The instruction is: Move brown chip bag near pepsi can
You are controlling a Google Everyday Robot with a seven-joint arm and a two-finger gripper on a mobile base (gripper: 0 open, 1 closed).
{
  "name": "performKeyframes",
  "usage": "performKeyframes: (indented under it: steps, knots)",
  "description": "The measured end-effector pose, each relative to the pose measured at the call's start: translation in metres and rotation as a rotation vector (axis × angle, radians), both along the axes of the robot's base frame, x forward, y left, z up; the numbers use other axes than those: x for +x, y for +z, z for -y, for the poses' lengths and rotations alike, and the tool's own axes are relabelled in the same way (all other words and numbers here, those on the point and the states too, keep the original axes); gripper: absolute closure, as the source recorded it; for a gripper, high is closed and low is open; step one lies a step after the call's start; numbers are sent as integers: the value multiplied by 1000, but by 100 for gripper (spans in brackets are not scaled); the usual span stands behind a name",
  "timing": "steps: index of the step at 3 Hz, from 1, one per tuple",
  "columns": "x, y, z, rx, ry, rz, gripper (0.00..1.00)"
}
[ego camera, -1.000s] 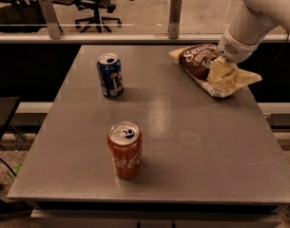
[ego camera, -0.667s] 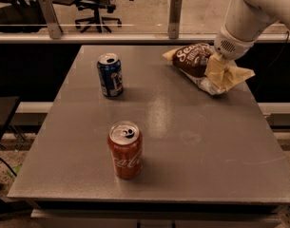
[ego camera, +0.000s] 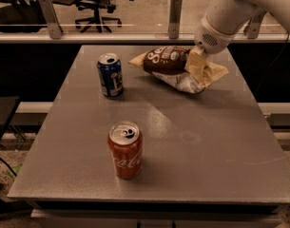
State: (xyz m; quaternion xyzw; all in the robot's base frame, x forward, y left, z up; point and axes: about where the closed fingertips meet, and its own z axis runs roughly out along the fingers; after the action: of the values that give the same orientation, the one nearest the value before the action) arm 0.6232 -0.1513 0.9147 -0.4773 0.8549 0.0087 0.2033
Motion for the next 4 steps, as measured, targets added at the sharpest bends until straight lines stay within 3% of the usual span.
performKeyframes:
  steps: [2, 4]
  knots:
    - [1, 1, -63, 18, 113, -16, 97]
    - [4, -7, -79, 14, 125, -39, 51]
